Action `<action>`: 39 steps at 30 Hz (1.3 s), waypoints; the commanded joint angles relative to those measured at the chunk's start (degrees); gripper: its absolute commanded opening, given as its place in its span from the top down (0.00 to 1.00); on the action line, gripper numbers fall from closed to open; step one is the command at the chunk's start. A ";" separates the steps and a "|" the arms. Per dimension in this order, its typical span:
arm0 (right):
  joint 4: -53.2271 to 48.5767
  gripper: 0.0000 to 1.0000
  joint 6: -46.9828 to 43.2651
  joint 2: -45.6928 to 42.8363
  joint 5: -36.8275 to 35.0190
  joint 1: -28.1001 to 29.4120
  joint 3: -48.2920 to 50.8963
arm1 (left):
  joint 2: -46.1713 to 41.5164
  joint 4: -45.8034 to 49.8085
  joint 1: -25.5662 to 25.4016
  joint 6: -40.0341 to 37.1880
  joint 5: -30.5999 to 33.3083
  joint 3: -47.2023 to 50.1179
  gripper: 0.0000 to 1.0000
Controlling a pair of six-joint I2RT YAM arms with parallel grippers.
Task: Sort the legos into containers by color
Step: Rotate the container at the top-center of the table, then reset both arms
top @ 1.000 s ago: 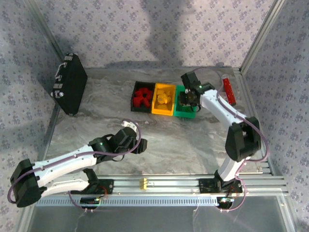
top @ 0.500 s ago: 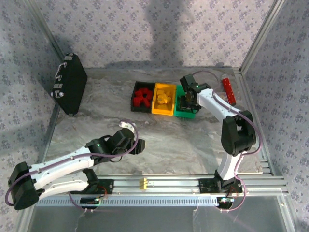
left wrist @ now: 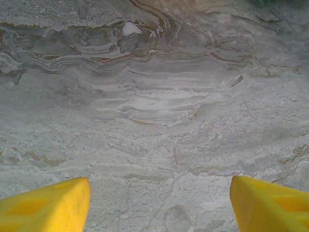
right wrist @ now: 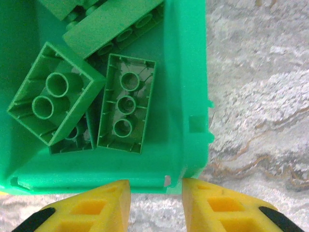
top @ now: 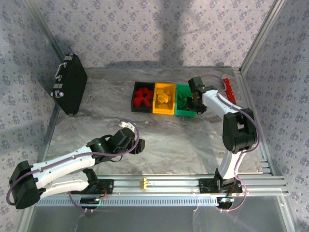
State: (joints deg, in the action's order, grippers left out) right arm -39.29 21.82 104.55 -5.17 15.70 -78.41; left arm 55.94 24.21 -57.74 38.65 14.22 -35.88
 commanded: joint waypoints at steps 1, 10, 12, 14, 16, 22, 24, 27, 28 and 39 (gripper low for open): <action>-1.65 0.65 0.44 4.50 -1.24 -1.87 -3.77 | -0.14 0.23 0.34 -0.16 0.32 -0.51 0.24; -3.03 0.68 -0.36 5.30 -2.67 -1.77 -8.24 | -1.81 1.25 0.35 0.46 0.77 -0.13 0.24; -1.68 0.66 -0.32 2.53 -3.69 -0.08 -5.71 | -2.44 1.72 0.42 0.33 1.54 -0.23 0.24; 1.15 0.63 -0.20 -1.10 -2.42 0.74 -1.86 | -2.86 2.00 0.89 -0.02 1.95 -0.41 0.24; 4.38 0.60 -0.05 -5.34 -0.58 1.03 2.42 | -2.96 2.49 1.54 -0.88 1.91 -1.12 0.24; 5.71 0.43 -2.05 -18.23 -0.80 2.73 8.43 | -2.97 6.65 4.84 -4.63 4.65 -5.49 0.17; 5.14 0.36 -2.99 -22.20 -2.28 3.46 9.52 | -3.12 7.23 6.19 -5.96 5.46 -6.94 0.16; 5.14 0.32 -3.37 -28.26 -4.46 3.47 12.99 | -3.05 7.95 7.91 -8.09 6.80 -9.03 0.15; 5.59 0.32 -3.42 -30.42 -5.16 3.30 14.23 | -2.95 8.28 8.51 -8.62 7.50 -9.68 0.14; 12.69 0.01 -5.58 -53.59 -16.54 1.66 30.75 | -3.53 9.15 12.42 -14.80 27.52 -9.86 0.09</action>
State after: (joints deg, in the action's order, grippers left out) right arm -28.77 18.09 54.11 -16.01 18.09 -50.72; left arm 53.65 32.21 -46.54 26.44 32.64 -45.84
